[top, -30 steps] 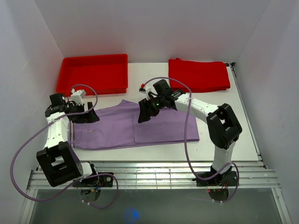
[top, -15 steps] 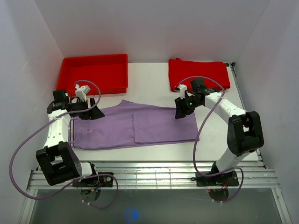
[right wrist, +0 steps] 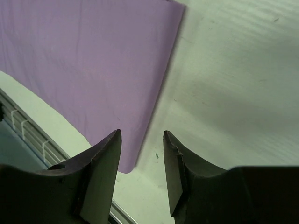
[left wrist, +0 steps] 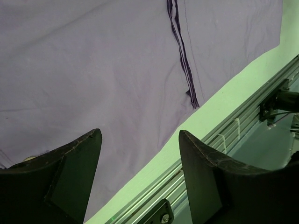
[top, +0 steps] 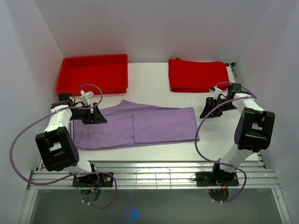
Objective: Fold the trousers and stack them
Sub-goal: Fold the trousers
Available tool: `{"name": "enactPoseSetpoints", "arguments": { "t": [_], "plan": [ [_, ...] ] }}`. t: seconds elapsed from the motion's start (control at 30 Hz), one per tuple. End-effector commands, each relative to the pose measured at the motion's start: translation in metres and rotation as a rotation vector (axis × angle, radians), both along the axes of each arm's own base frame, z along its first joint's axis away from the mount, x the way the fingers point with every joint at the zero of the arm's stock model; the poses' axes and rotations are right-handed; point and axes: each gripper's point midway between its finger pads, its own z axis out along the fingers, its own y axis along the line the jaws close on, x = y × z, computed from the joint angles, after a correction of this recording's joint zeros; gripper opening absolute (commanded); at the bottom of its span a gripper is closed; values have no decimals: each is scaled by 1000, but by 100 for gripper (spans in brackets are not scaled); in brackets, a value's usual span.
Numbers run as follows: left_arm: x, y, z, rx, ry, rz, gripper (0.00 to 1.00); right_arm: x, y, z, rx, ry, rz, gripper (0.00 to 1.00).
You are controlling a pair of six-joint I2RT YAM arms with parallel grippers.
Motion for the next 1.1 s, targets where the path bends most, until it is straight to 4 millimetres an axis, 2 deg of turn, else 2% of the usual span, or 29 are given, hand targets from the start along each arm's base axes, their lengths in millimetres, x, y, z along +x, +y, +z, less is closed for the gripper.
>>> {"name": "enactPoseSetpoints", "arguments": {
  "t": [0.0, 0.23, 0.5, 0.57, 0.6, 0.67, 0.7, 0.77, 0.8, 0.87, 0.93, 1.03, 1.07],
  "plan": [
    [2, -8, 12, -61, -20, -35, 77, -22, 19, -19, 118, 103, 24, 48],
    [2, -6, 12, -44, -23, -31, 78, -28, 26, -56, 164, 181, -19, 49],
    [5, -4, 14, -35, -24, -20, 80, -45, 42, -76, 180, 225, 10, 54],
    [7, -3, 15, -35, -25, -16, 80, -49, 45, -78, 194, 240, 9, 52],
    [7, -3, 16, -30, -26, -14, 80, -49, 45, -80, 196, 244, 8, 44],
    [9, 0, 17, -19, -29, -7, 80, -46, 44, -78, 192, 238, 5, 31],
    [9, 0, 17, -13, -31, -6, 80, -44, 43, -73, 187, 218, 2, 19],
    [11, 4, 15, 3, -21, 19, 81, -41, 38, -66, 174, 196, -5, 8],
    [11, 7, 14, 10, -15, 35, 82, -38, 34, -58, 170, 173, -16, 8],
    [11, 16, 14, 26, -9, 77, 92, -39, 28, -48, 167, 165, -23, 8],
    [10, 25, 15, 43, -18, 108, 98, -32, 13, -32, 147, 114, -56, 8],
    [4, 37, 14, 68, -16, 129, 98, -28, -21, -13, 81, 64, -113, 8],
    [3, 41, 13, 76, -14, 134, 98, -34, -38, -11, 57, 69, -130, 8]
  ]
}}
